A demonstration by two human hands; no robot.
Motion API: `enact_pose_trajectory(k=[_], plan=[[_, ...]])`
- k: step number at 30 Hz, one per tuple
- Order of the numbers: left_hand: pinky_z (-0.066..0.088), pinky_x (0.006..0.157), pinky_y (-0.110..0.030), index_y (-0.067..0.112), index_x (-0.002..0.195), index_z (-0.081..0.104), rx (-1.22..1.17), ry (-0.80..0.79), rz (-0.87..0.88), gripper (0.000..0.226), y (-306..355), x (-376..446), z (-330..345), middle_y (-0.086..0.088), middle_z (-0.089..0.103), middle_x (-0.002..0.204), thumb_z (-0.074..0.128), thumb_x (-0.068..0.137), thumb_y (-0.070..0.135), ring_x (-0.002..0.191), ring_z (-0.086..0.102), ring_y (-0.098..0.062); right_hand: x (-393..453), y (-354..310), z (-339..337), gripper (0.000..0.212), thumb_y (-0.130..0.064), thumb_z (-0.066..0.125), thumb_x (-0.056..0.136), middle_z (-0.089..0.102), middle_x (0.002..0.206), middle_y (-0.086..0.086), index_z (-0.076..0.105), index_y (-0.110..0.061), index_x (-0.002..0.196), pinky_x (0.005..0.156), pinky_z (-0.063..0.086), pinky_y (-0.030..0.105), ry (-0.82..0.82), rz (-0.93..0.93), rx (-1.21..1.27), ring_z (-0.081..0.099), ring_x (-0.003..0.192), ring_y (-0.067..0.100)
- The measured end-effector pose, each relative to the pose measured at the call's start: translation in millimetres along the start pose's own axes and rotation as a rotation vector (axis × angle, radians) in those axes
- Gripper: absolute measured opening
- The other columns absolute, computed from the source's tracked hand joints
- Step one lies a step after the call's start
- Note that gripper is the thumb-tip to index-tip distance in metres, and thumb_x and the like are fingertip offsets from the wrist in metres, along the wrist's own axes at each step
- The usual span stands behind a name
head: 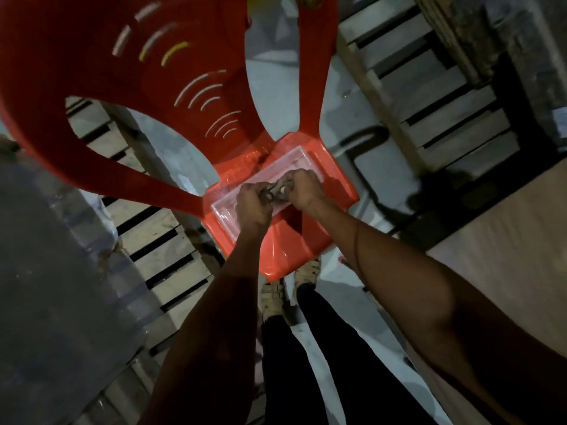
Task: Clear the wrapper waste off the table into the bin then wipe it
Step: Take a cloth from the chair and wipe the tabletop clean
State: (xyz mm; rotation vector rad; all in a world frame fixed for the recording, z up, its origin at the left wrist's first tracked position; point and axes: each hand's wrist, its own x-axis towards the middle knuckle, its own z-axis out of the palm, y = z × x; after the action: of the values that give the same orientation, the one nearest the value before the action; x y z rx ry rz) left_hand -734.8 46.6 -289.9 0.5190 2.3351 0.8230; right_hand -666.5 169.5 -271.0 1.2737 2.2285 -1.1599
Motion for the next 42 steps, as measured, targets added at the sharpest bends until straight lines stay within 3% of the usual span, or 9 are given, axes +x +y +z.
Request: enact_pose_trajectory(k=[7,12,15,17,22,27,35,39,42], plan=[[0.043,0.077,-0.04,0.007,0.099,0.078,0.068,-0.037,0.287,0.039,75.8,-39.8,-63.9,-0.017,0.067,0.094,0.044,0.079,0.01,0.093,0.056,-0.033,-84.8,-31.0,-65.9,0.034,0.001,0.06,0.089,0.075,0.122,0.009,0.078,-0.011,0.116,0.099,0.053,0.029,0.172,-0.123,0.215,0.068,0.112,0.024],[0.037,0.074,-0.031,0.008,0.099,0.075,-0.054,-0.17,0.485,0.034,140.1,-97.3,-120.8,-0.001,0.066,0.092,0.046,0.083,0.018,0.088,0.053,-0.014,-184.8,-52.4,-120.7,0.019,0.004,0.061,0.09,0.073,0.091,0.003,0.078,-0.002,0.096,0.078,0.047,0.015,0.306,-0.201,0.303,0.062,0.077,0.0],[0.051,0.08,-0.03,0.013,0.119,0.065,-0.299,-0.193,0.482,0.027,166.3,-151.3,-138.2,0.005,0.067,0.103,0.059,0.093,0.015,0.093,0.06,0.0,-244.7,-54.6,-138.3,0.017,-0.007,0.063,0.096,0.072,0.099,0.005,0.076,-0.005,0.107,0.083,0.051,0.026,0.409,-0.103,0.424,0.064,0.091,0.014],[0.057,0.087,-0.031,0.016,0.136,0.053,-0.447,-0.231,0.423,0.046,174.3,-186.5,-141.6,-0.001,0.067,0.116,0.07,0.093,0.019,0.103,0.065,-0.011,-281.6,-51.1,-143.4,0.015,-0.013,0.062,0.1,0.073,0.098,0.003,0.074,-0.013,0.109,0.078,0.057,0.029,0.446,-0.026,0.618,0.07,0.091,0.016],[0.058,0.095,-0.049,0.023,0.138,0.052,-0.584,-0.488,0.43,0.061,182.7,-258.6,-139.1,-0.004,0.066,0.129,0.08,0.085,0.013,0.113,0.068,-0.02,-368.5,-30.5,-144.2,0.012,-0.016,0.061,0.103,0.069,0.066,-0.006,0.07,-0.011,0.097,0.045,0.045,0.019,0.571,0.063,0.962,0.062,0.051,0.004],[0.056,0.097,-0.031,0.044,0.143,0.045,-0.521,-0.542,0.612,0.084,200.8,-306.5,-134.9,0.0,0.056,0.145,0.07,0.082,-0.008,0.124,0.06,-0.013,-421.0,-5.3,-148.5,0.012,-0.017,0.066,0.099,0.07,0.086,-0.001,0.064,-0.018,0.111,0.05,0.048,0.021,0.611,0.164,1.168,0.064,0.065,0.011],[0.04,0.073,-0.003,0.004,0.106,0.07,-0.212,-0.328,0.864,0.032,267.7,-336.2,-106.5,-0.004,0.051,0.104,0.081,0.076,-0.001,0.089,0.051,0.009,-463.5,38.6,-199.3,0.024,-0.034,0.063,0.102,0.068,0.074,0.007,0.073,-0.014,0.092,0.053,0.046,0.024,0.47,0.164,1.145,0.056,0.056,0.015],[0.045,0.07,-0.01,0.009,0.101,0.066,-0.269,-0.339,0.798,0.022,299.2,-345.7,-76.0,0.003,0.064,0.095,0.079,0.083,0.008,0.084,0.059,0.006,-480.5,81.1,-234.1,0.045,-0.057,0.059,0.097,0.08,0.101,0.005,0.076,-0.019,0.113,0.081,0.053,0.033,0.364,0.002,1.037,0.072,0.089,0.015],[0.048,0.064,-0.014,0.009,0.101,0.063,-0.317,-0.459,0.705,0.019,320.7,-351.9,-48.8,0.005,0.066,0.088,0.077,0.089,0.01,0.08,0.065,-0.008,-486.3,120.7,-246.6,0.038,-0.049,0.073,0.091,0.077,0.113,0.002,0.072,-0.024,0.119,0.084,0.051,0.034,0.412,-0.068,0.93,0.07,0.106,0.02]])
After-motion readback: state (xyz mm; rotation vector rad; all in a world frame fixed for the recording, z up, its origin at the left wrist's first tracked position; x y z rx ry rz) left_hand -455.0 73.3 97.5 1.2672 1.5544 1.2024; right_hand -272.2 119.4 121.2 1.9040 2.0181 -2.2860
